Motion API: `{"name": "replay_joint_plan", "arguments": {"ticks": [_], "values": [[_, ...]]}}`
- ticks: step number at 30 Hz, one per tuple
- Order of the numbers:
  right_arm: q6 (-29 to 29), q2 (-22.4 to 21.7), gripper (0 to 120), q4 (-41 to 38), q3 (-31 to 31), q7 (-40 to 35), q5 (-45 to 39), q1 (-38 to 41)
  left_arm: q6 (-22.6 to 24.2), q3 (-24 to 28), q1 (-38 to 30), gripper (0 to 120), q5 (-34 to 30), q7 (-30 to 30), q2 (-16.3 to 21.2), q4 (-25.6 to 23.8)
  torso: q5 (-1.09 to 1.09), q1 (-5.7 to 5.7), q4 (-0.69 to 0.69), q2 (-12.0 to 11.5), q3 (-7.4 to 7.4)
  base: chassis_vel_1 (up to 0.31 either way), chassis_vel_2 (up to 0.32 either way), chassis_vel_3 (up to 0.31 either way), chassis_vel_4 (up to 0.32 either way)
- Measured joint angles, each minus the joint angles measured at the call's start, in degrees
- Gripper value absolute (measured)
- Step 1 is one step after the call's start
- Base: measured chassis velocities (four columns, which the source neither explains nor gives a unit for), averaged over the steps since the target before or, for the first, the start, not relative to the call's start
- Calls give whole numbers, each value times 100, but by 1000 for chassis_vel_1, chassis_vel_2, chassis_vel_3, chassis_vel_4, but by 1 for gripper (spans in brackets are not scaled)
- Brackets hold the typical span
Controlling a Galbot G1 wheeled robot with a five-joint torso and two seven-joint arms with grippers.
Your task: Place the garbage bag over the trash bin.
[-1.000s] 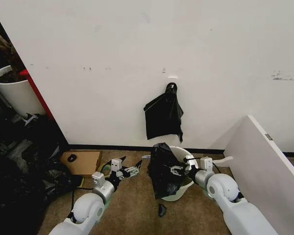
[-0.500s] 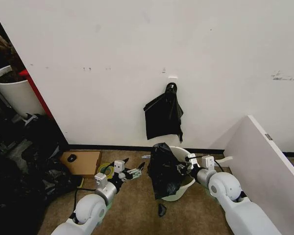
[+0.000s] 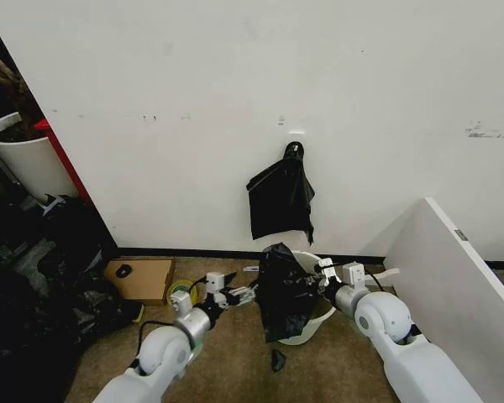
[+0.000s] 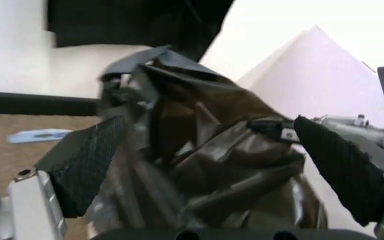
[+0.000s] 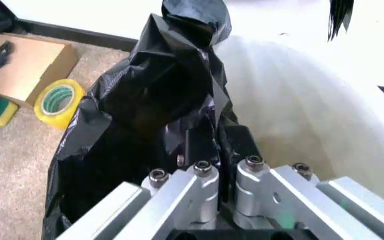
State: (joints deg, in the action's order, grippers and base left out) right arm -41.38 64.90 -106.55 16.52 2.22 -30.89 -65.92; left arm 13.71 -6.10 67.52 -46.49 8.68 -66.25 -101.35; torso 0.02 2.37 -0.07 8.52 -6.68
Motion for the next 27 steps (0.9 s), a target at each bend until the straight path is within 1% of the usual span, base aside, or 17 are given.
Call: {"name": "replay_joint_plan", "arguments": {"ticks": [1,2,3,6,7,9,10,11,14,17,22,27], "values": [[1,0,0,-8,-4,5,14,-5,111,83,-122,100,-56,-38,-47,45,-1,0,0,0,0,0,0,0,0],[1,0,0,-8,-4,5,14,-5,111,83,-122,100,-56,-38,-47,45,-1,0,0,0,0,0,0,0,0],[7,4,0,-16,-6,9,35,-9,264,189,-278,100,-100,-140,-107,91,-1,0,-1,0,0,0,0,0,0],[82,33,0,-56,29,19,165,4,713,408,-598,100,-204,-555,-226,113,-2,0,-1,0,-1,0,0,0,0],[103,35,0,-100,65,25,216,20,932,482,-692,100,-242,-804,-264,93,-1,0,0,0,-1,0,0,0,0],[143,17,0,-157,89,58,394,24,1196,568,-788,100,-262,-1183,-310,40,0,0,0,0,-1,0,0,0,0],[143,17,0,-157,89,58,394,24,1196,568,-788,100,-262,-1183,-310,40,0,0,0,0,-1,0,0,0,0],[235,-9,0,-200,99,144,745,1,1322,594,-812,100,-240,-1406,-318,-13,0,0,0,0,-1,0,0,0,0],[338,-40,0,-205,102,269,1276,-46,1407,578,-775,100,-166,-1604,-255,-70,-1,0,0,0,-1,0,0,0,0],[401,-49,0,-107,129,313,1514,-38,1411,514,-725,100,-146,-1684,-203,-32,-1,0,1,0,0,0,0,0,0],[413,-73,0,-23,122,403,1595,-5,1378,467,-698,100,-130,-1673,-244,43,0,0,1,0,0,0,0,0,0],[413,-65,0,-11,103,442,1606,5,1352,534,-849,100,-94,-1654,-353,163,-1,0,0,0,0,0,0,0,0]]}}
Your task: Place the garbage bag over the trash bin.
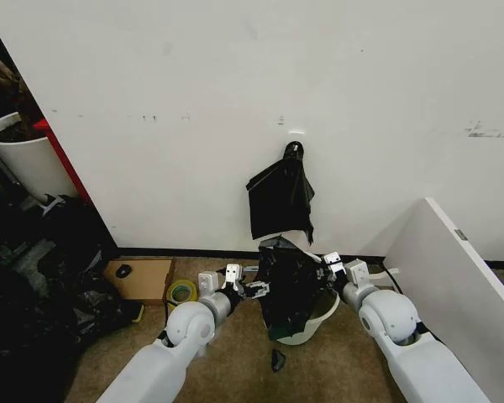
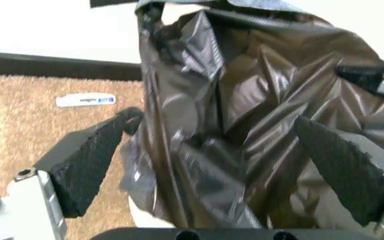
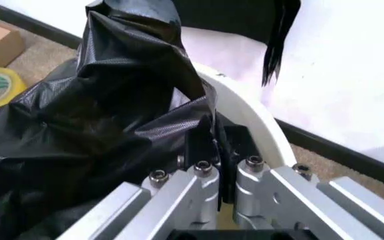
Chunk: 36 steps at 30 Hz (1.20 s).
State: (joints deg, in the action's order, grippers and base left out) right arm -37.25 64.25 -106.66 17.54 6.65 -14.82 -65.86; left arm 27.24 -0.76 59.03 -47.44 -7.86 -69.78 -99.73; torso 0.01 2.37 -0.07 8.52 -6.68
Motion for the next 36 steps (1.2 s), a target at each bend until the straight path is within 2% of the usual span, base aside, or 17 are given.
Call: {"name": "replay_joint_plan", "arguments": {"ticks": [7,10,12,14,16,19,26,36], "values": [[-6,44,0,-11,-93,15,-19,56,179,222,-288,100,112,-482,-214,343,0,0,1,0,0,0,0,0,0],[-8,45,0,-44,-102,21,-34,61,375,331,-385,94,101,-973,-325,394,0,0,0,0,0,0,0,0,0],[-8,39,0,-62,-95,22,-48,54,470,385,-420,86,97,-1164,-385,423,0,0,-1,0,0,0,0,0,0],[-8,37,0,-67,-92,23,-53,50,512,406,-432,84,101,-1212,-401,438,0,0,-1,0,0,0,0,0,0],[-5,34,0,-76,-90,28,-61,36,591,453,-474,72,136,-1275,-438,499,0,0,0,0,0,0,0,0,0],[1,32,0,-82,-92,40,-67,15,582,527,-565,62,316,-1195,-486,667,0,0,0,1,0,0,0,0,0],[6,34,0,-108,-106,43,-79,-1,542,608,-700,78,481,-1103,-596,932,0,0,0,1,0,0,0,0,0],[38,37,0,-122,-107,53,-97,-18,498,717,-827,71,585,-1038,-782,1229,1,0,0,1,0,0,0,0,0]]}}
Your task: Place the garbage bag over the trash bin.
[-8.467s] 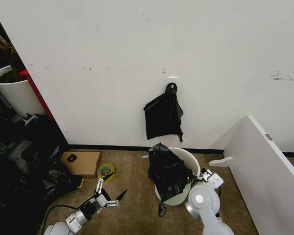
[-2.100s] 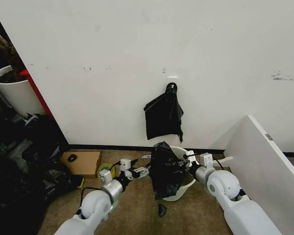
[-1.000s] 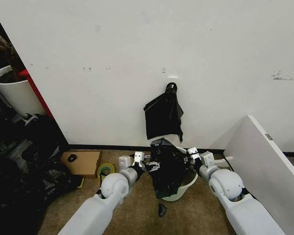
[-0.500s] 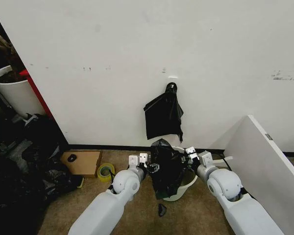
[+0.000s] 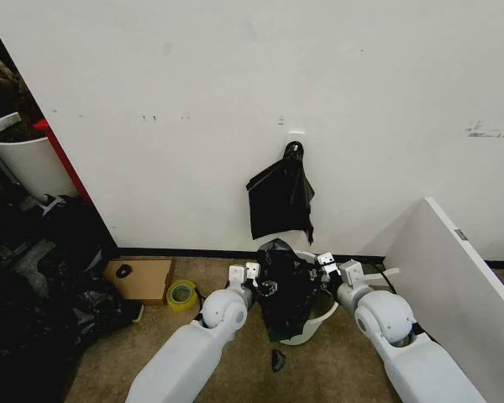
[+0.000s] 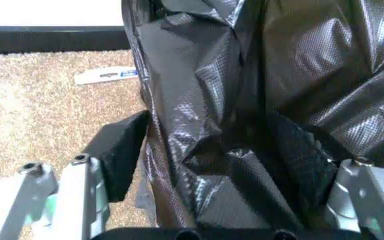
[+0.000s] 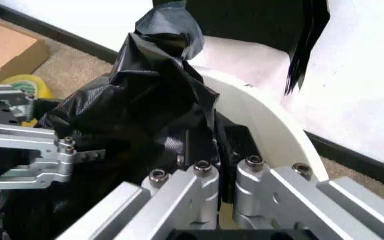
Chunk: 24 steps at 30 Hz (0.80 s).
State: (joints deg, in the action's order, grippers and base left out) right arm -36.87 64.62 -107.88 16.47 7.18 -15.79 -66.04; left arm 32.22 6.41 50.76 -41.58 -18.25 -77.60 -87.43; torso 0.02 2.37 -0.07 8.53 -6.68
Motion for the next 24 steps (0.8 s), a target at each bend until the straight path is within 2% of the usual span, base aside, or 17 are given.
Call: {"name": "replay_joint_plan", "arguments": {"ticks": [1,6,8,15,17,18,20,23,24], "values": [[0,0,0,0,0,0,0,0,0,0,0,71,0,0,0,0,0,0,0,0,0,0,0,0,0],[14,5,0,-22,5,1,-1,-11,-3,2,52,48,-2,-23,48,-86,0,0,1,0,0,0,0,0,0],[18,2,0,-23,5,1,-3,-11,-3,2,60,45,-3,-23,53,-86,-1,0,1,0,0,0,0,0,0],[146,-11,0,-37,-2,-4,-36,-37,-33,-91,174,15,-35,9,104,-71,0,0,1,0,1,0,0,0,0],[184,-11,0,-40,-9,-4,-45,-46,-43,-106,201,14,-33,16,124,-101,0,0,0,0,1,0,0,0,0],[244,-17,0,-46,-24,-5,-56,-56,-64,-136,256,7,-26,40,165,-163,0,0,0,0,1,0,0,0,0],[385,-27,0,-54,-46,-5,-66,-75,-101,-191,349,3,7,87,239,-276,1,0,0,0,1,0,0,0,0],[1012,-36,0,-58,-40,-7,-67,-176,-288,-321,594,1,288,224,449,-548,1,0,1,0,1,0,0,0,0],[1012,-36,0,-58,-40,-7,-67,-176,-288,-321,594,1,288,224,449,-548,1,0,1,0,1,0,0,0,0]]}}
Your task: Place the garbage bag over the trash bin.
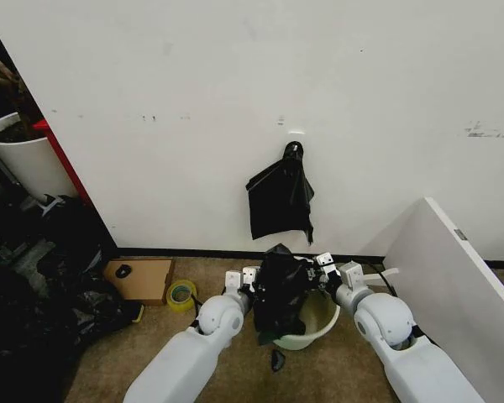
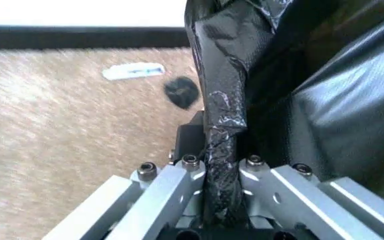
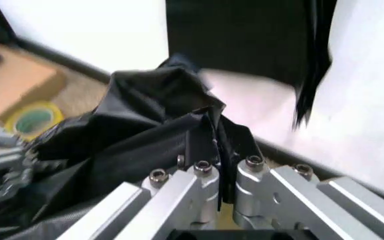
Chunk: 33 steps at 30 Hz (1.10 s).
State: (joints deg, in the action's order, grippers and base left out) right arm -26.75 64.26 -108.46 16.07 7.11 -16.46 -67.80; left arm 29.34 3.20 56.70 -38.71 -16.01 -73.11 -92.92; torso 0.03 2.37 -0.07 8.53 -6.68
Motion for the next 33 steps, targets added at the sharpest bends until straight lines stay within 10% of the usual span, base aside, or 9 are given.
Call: {"name": "replay_joint_plan", "arguments": {"ticks": [12,33], "values": [[1448,-14,0,-224,401,84,-341,-578,-1268,-781,805,1,610,534,423,-539,-1,-1,-1,0,0,0,0,0,0],[1776,9,0,192,1058,416,-1686,-889,-1994,-1005,1116,1,386,1027,588,-1226,-1,-1,0,0,0,0,0,0,0]]}}
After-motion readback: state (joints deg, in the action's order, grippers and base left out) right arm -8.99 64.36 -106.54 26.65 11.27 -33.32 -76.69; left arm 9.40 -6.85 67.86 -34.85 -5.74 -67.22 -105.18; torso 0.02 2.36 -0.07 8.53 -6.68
